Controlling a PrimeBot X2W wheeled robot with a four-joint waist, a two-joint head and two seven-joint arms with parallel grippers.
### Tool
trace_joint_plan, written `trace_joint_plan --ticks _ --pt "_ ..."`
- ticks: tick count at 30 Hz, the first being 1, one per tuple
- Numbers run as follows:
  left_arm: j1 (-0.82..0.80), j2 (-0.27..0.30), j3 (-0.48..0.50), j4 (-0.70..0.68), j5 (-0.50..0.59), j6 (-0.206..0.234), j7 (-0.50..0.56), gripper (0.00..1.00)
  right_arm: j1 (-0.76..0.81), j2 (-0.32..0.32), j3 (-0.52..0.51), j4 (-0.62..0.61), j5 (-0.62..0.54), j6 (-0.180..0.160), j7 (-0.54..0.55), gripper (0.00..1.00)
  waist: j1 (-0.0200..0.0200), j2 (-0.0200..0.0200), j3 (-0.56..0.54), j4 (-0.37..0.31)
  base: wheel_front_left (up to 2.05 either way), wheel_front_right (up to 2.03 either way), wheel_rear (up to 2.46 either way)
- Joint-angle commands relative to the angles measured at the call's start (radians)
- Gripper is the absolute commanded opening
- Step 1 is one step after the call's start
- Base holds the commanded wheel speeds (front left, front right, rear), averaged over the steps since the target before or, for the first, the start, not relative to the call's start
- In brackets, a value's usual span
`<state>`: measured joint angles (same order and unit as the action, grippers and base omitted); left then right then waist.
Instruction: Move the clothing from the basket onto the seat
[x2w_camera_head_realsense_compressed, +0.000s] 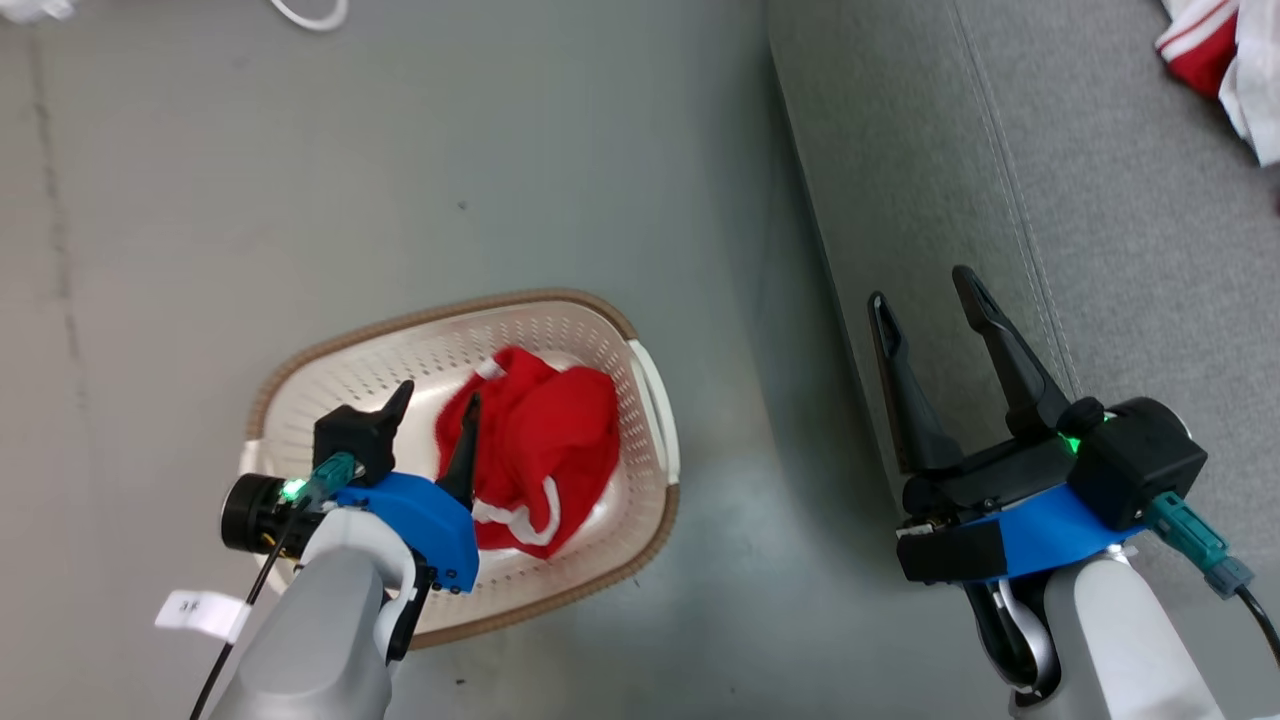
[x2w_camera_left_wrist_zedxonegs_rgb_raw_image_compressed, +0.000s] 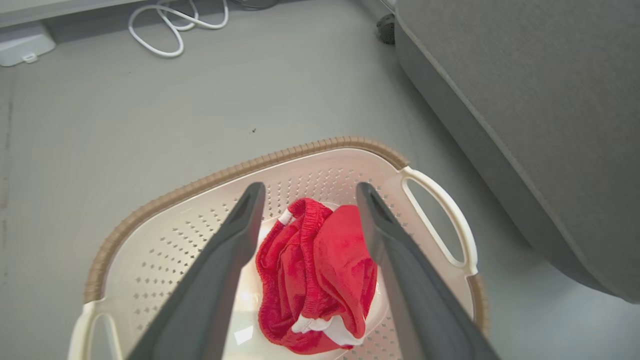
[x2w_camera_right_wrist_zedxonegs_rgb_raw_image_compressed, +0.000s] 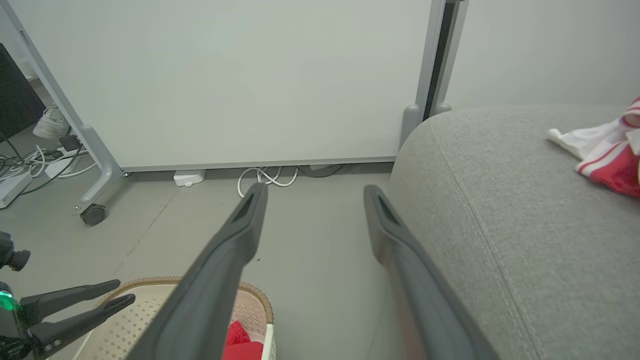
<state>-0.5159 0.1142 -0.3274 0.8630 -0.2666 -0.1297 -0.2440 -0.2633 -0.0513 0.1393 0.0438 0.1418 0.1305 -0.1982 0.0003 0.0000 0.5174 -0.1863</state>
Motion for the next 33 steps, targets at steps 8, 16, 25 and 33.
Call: trace_joint_plan --ticks 8,16,25,33 --pt "-0.137 0.017 -0.059 0.151 -0.057 0.0 0.068 1.0 -0.056 0.002 0.038 -0.023 0.022 0.0 -0.036 1.0 -0.0003 0.0 0.218 -0.136 0.0 0.0 0.0" --pt "-0.224 0.034 -0.081 0.253 -0.099 0.0 0.107 1.0 -0.089 0.002 0.094 -0.029 0.046 0.0 -0.057 1.0 -0.0003 0.0 0.318 -0.172 0.0 0.0 0.0" --pt "-0.282 0.052 -0.099 0.351 -0.085 0.025 0.149 1.0 -0.097 0.001 0.12 -0.041 0.045 0.0 -0.067 1.0 -0.0003 0.0 0.381 -0.192 0.0 0.0 0.0" --pt "-0.316 0.036 -0.108 0.399 -0.094 0.078 0.218 0.0 -0.061 0.001 0.111 -0.066 0.039 0.0 -0.067 1.0 -0.0003 0.0 0.387 -0.186 0.0 0.0 0.0"
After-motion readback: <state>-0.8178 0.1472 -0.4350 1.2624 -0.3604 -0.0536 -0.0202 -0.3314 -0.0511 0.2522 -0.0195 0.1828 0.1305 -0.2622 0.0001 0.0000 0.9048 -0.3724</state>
